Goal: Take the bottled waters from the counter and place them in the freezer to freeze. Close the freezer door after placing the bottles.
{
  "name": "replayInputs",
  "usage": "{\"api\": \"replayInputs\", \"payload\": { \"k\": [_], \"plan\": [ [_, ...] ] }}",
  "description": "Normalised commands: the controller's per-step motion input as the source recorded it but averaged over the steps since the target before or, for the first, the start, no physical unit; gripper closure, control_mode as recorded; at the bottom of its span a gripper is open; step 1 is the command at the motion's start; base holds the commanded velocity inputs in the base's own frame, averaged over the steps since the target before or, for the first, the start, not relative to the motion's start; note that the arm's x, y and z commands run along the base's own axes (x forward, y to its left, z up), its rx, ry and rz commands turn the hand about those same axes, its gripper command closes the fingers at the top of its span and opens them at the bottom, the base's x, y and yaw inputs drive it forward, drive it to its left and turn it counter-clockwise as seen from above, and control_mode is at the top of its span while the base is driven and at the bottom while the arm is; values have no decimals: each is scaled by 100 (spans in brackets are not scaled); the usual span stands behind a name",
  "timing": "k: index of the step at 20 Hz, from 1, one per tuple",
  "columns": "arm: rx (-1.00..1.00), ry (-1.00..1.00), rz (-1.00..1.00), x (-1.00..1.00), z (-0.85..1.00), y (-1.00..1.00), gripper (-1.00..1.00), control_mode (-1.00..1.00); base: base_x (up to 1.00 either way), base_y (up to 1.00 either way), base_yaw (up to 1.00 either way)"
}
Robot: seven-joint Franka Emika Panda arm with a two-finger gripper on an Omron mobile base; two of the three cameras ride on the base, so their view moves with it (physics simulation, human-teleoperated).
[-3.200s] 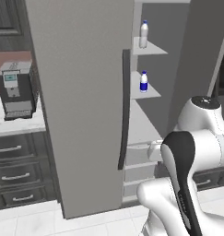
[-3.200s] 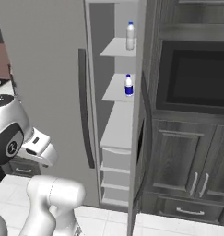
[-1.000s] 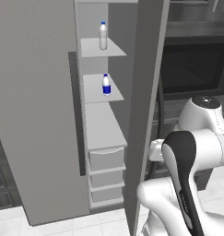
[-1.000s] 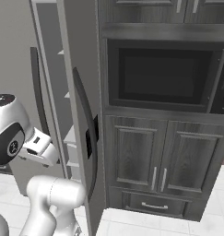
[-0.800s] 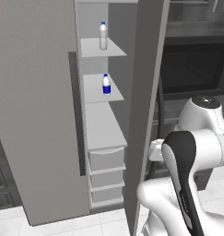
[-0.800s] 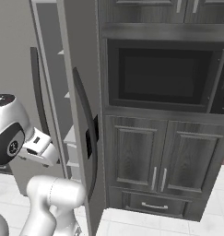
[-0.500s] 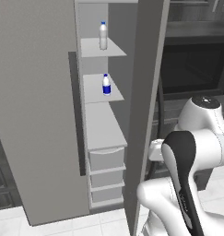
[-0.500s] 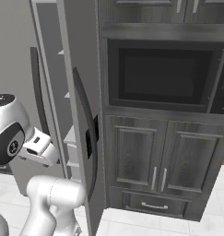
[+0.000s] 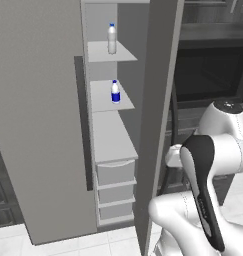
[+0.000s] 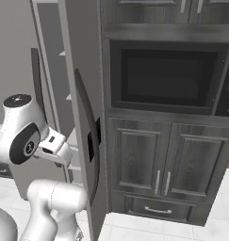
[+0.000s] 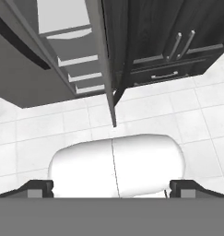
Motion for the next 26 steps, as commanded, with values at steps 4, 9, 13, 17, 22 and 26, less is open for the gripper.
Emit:
{"api": "replayInputs", "payload": {
  "k": [4,9,13,17,22,26],
  "plan": [
    [9,-4,14,49,7,-44,-100,-100,0,0,0],
    [8,-13,17,28,10,-40,-100,-100,0,0,0],
    [11,-15,21,48,0,-38,-100,-100,0,0,0],
    [7,-20,27,53,0,-34,-100,-100,0,0,0],
    [0,-27,29,59,-11,-20,-100,-100,0,0,0],
    [0,-23,30,65,-17,-13,-100,-100,0,0,0]
  ]
}}
